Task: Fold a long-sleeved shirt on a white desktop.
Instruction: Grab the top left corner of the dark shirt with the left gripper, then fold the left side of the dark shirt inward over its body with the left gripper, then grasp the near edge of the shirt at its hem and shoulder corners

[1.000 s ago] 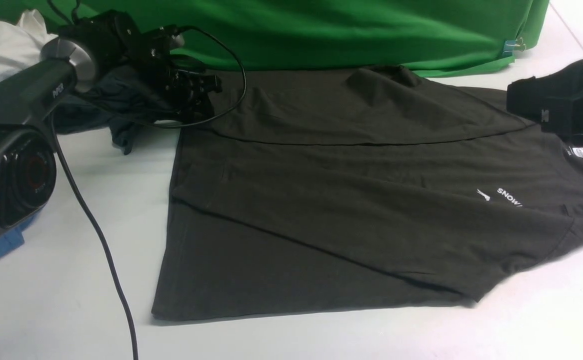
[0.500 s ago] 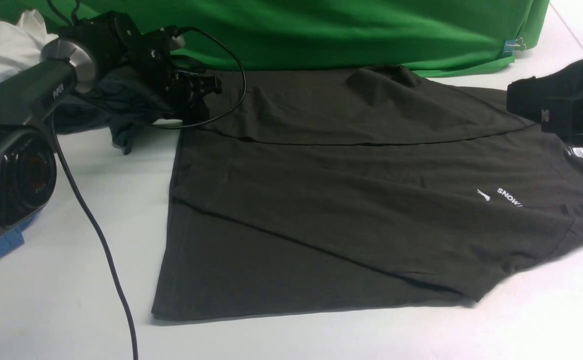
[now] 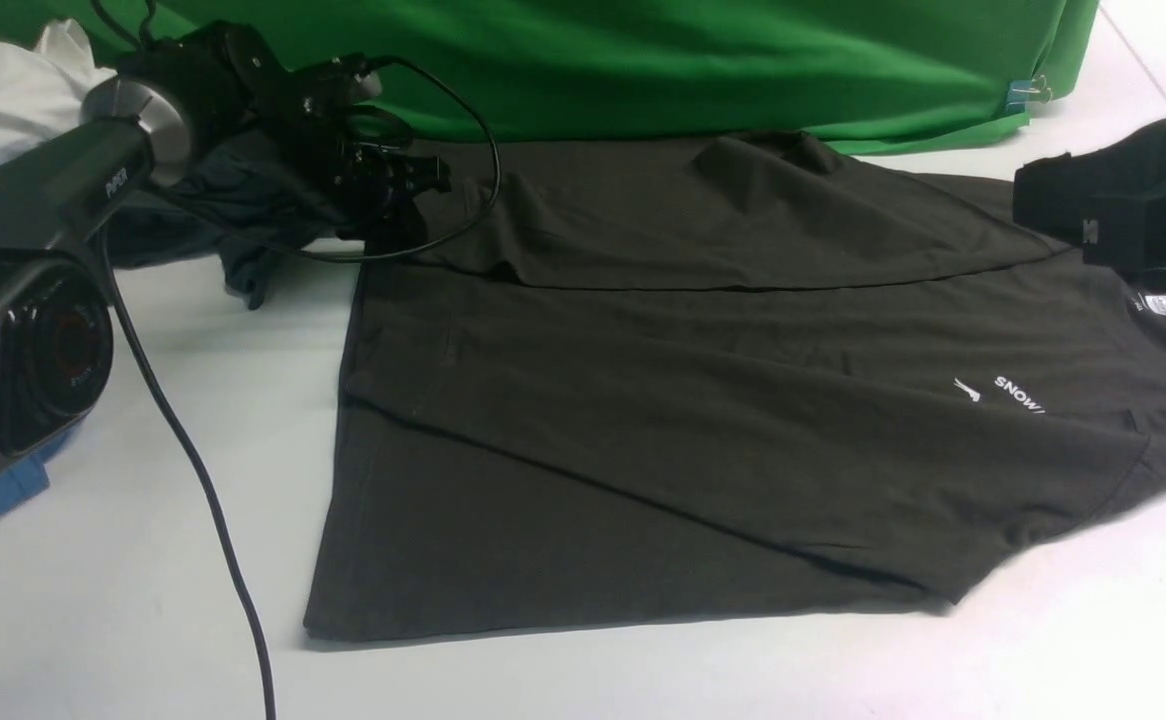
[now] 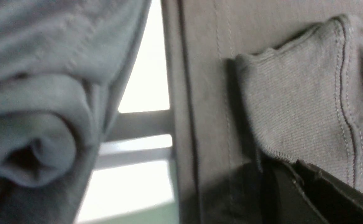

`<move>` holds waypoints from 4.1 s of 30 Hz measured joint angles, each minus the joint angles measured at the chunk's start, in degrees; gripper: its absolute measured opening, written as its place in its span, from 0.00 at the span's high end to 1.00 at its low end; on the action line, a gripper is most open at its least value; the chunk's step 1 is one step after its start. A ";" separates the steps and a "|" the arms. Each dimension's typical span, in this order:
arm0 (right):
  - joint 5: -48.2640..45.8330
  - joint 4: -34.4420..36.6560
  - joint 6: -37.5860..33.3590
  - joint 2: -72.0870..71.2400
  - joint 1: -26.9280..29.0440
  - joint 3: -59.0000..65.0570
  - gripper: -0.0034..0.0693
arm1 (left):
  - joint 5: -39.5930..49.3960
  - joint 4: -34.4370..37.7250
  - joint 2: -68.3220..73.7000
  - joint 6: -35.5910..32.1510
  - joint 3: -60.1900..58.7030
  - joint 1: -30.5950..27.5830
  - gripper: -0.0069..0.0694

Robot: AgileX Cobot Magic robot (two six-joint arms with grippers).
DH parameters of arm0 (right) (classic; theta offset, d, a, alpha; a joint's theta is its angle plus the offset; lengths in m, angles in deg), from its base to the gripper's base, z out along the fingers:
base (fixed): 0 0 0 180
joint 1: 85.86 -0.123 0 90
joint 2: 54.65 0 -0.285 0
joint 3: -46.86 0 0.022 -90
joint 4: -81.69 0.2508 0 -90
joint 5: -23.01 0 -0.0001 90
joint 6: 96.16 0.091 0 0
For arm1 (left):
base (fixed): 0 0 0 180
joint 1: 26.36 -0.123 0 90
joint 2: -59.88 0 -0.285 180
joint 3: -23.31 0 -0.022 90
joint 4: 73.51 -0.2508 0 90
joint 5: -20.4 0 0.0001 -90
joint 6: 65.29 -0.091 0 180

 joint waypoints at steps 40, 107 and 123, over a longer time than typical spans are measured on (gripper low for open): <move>-1.37 -0.06 0.00 0.00 0.00 0.00 0.61 | 18.27 -6.67 -18.91 -0.23 -18.22 1.09 0.86; -6.45 -19.14 -25.10 26.02 0.00 9.28 0.41 | -6.31 4.30 -45.43 -3.22 -76.97 2.23 0.87; 4.67 -18.29 -26.53 36.90 0.00 11.88 0.41 | -7.05 4.30 -45.43 -3.44 -76.97 2.23 0.88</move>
